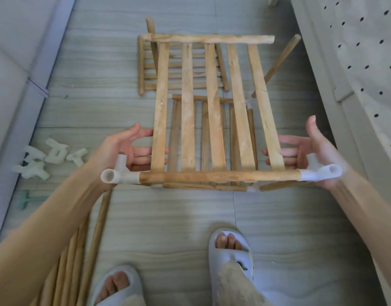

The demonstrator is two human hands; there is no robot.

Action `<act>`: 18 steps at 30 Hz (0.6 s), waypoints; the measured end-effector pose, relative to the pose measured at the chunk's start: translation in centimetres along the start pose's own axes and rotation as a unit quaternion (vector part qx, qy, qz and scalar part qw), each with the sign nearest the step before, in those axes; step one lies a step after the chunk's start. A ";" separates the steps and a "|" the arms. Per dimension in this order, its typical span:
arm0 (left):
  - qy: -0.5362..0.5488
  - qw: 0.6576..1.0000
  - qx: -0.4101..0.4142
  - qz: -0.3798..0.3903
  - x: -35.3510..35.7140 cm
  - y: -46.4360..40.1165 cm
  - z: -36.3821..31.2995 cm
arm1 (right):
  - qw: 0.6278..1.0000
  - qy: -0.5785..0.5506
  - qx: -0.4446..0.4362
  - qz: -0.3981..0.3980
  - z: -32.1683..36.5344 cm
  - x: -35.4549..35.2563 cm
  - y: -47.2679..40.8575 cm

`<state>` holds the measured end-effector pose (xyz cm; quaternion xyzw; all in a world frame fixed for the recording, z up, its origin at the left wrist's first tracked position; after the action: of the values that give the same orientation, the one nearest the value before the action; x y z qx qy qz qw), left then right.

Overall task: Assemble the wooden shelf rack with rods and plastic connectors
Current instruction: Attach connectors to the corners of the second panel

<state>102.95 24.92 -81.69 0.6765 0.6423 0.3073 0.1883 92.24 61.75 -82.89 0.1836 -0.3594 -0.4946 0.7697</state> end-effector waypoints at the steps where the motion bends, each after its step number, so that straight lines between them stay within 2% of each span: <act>1: -0.003 1.000 0.004 -0.007 0.0 0.0 0.0 | 1.000 0.002 -0.003 -0.005 0.1 0.1 -0.2; 6: -0.017 1.000 0.018 -0.014 -0.2 0.0 0.3 | 0.999 -0.028 -0.008 -0.033 0.2 0.5 -0.1; 9: -0.018 0.999 0.016 -0.037 -0.3 -0.3 0.3 | 0.992 -0.067 -0.061 -0.090 0.4 0.8 0.3; 11: 0.008 0.996 0.013 -0.082 -0.2 -0.4 0.2 | 0.969 -0.139 -0.125 -0.159 -0.1 1.0 0.9; 13: 0.065 0.987 0.025 -0.142 0.0 -0.1 0.4 | 0.928 -0.207 -0.188 -0.245 -1.2 1.1 1.8; 15: 0.123 0.973 0.054 -0.188 0.1 0.4 0.6 | 0.906 -0.185 -0.226 -0.306 -2.4 1.3 2.8; 18: 0.155 0.950 0.105 -0.250 0.1 1.5 1.1 | 0.902 -0.146 -0.271 -0.302 -3.9 2.4 4.1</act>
<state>104.75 25.04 -81.52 0.4539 0.8408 0.2825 0.0848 98.26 61.14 -81.98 -0.0063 -0.2470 -0.8029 0.5425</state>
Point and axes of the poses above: each hand's wrist, its own y-axis away from the middle knuckle, its own x-axis out of the palm, z = x × y, the point moved 2 cm from there along -y, towards the middle knuckle, and after that the axes turned 11 degrees about -y, right-handed, at the moved point
